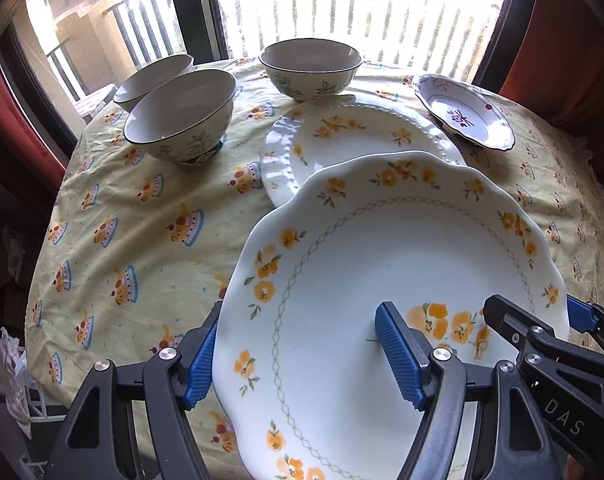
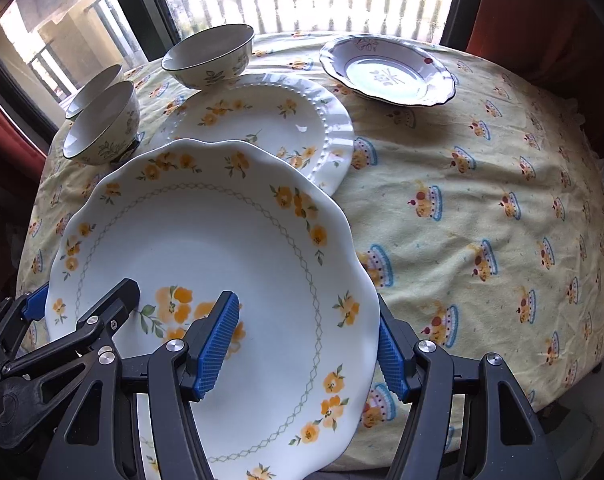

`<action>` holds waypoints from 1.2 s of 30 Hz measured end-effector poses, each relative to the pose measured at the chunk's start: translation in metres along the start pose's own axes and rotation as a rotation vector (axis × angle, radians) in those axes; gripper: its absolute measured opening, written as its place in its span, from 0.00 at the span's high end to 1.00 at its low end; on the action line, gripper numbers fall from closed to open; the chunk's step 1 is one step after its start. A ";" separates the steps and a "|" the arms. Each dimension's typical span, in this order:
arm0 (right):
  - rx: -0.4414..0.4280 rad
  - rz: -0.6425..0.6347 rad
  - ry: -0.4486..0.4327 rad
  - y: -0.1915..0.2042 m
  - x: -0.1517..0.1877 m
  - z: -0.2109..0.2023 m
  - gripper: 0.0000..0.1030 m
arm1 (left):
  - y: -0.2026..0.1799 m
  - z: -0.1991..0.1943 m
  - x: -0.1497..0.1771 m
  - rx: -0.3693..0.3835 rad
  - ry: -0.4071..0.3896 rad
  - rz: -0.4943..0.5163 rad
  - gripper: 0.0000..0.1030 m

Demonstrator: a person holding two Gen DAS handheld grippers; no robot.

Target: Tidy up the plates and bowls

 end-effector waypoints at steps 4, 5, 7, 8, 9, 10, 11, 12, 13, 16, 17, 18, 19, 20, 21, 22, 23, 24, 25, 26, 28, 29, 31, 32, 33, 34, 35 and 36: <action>0.008 -0.001 -0.003 -0.033 -0.010 0.001 0.34 | -0.033 0.003 -0.008 0.012 0.005 0.002 0.29; 0.011 0.003 0.000 -0.042 -0.012 0.001 0.34 | -0.042 0.004 -0.010 0.015 0.006 0.005 0.29; 0.015 0.011 0.004 -0.058 -0.015 0.002 0.34 | -0.058 0.005 -0.015 0.023 0.008 0.015 0.29; 0.018 0.016 0.003 -0.066 -0.017 0.002 0.34 | -0.065 0.007 -0.016 0.026 0.010 0.020 0.29; 0.022 0.021 0.002 -0.074 -0.019 0.003 0.34 | -0.074 0.009 -0.018 0.030 0.013 0.024 0.29; 0.026 0.027 0.003 -0.082 -0.021 0.004 0.34 | -0.081 0.012 -0.019 0.035 0.017 0.028 0.29; 0.031 0.033 0.006 -0.090 -0.022 0.006 0.34 | -0.088 0.015 -0.021 0.040 0.020 0.032 0.29; 0.037 0.040 0.008 -0.098 -0.023 0.008 0.35 | -0.094 0.018 -0.021 0.043 0.026 0.037 0.29; 0.044 0.046 0.012 -0.105 -0.024 0.010 0.35 | -0.100 0.021 -0.021 0.046 0.033 0.039 0.29; 0.060 0.064 0.022 -0.125 -0.026 0.017 0.35 | -0.117 0.029 -0.023 0.056 0.047 0.041 0.29; 0.065 0.067 0.025 -0.131 -0.026 0.019 0.35 | -0.123 0.032 -0.023 0.061 0.051 0.043 0.29; 0.068 0.069 0.027 -0.136 -0.027 0.021 0.35 | -0.127 0.035 -0.024 0.065 0.056 0.044 0.29; 0.073 0.071 0.030 -0.141 -0.027 0.023 0.35 | -0.131 0.038 -0.024 0.069 0.061 0.044 0.29; 0.076 0.074 0.034 -0.145 -0.027 0.026 0.35 | -0.134 0.040 -0.024 0.073 0.065 0.043 0.29; 0.079 0.076 0.038 -0.149 -0.027 0.028 0.35 | -0.137 0.042 -0.024 0.075 0.070 0.041 0.29; 0.082 0.077 0.042 -0.153 -0.028 0.029 0.35 | -0.139 0.044 -0.023 0.077 0.075 0.038 0.29; 0.085 0.077 0.045 -0.156 -0.028 0.031 0.35 | -0.140 0.047 -0.022 0.078 0.080 0.035 0.29; 0.086 0.076 0.047 -0.158 -0.028 0.033 0.35 | -0.141 0.048 -0.022 0.079 0.086 0.033 0.29; 0.087 0.077 0.051 -0.160 -0.028 0.035 0.35 | -0.142 0.051 -0.021 0.078 0.090 0.030 0.29; 0.088 0.078 0.055 -0.162 -0.027 0.036 0.35 | -0.143 0.052 -0.021 0.074 0.094 0.026 0.29; 0.090 0.078 0.063 -0.163 -0.028 0.041 0.35 | -0.144 0.056 -0.023 0.070 0.089 0.011 0.28; 0.089 0.080 0.065 -0.163 -0.028 0.043 0.35 | -0.144 0.057 -0.022 0.072 0.090 0.004 0.28; 0.084 0.093 0.075 -0.165 -0.029 0.048 0.35 | -0.143 0.058 -0.022 0.072 0.089 -0.007 0.28; 0.085 0.097 0.086 -0.166 -0.029 0.050 0.35 | -0.143 0.058 -0.022 0.070 0.088 -0.006 0.28; 0.092 0.092 0.089 -0.165 -0.028 0.051 0.35 | -0.143 0.058 -0.021 0.073 0.089 -0.010 0.28; 0.098 0.088 0.086 -0.165 -0.028 0.051 0.35 | -0.143 0.058 -0.021 0.076 0.090 -0.009 0.28; 0.103 0.085 0.088 -0.166 -0.028 0.051 0.35 | -0.142 0.058 -0.022 0.078 0.093 -0.004 0.28; 0.106 0.087 0.087 -0.165 -0.026 0.051 0.35 | -0.142 0.060 -0.024 0.078 0.099 0.003 0.26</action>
Point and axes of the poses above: each gripper's, at about its wrist camera, not at the fingertips, and z roughly the way its jaws point, y to its left, x to its underside, the point moved 6 cm from there along z, roughly the way its jaws point, and after that the axes turned 15 degrees about z, right-handed, at the moved point
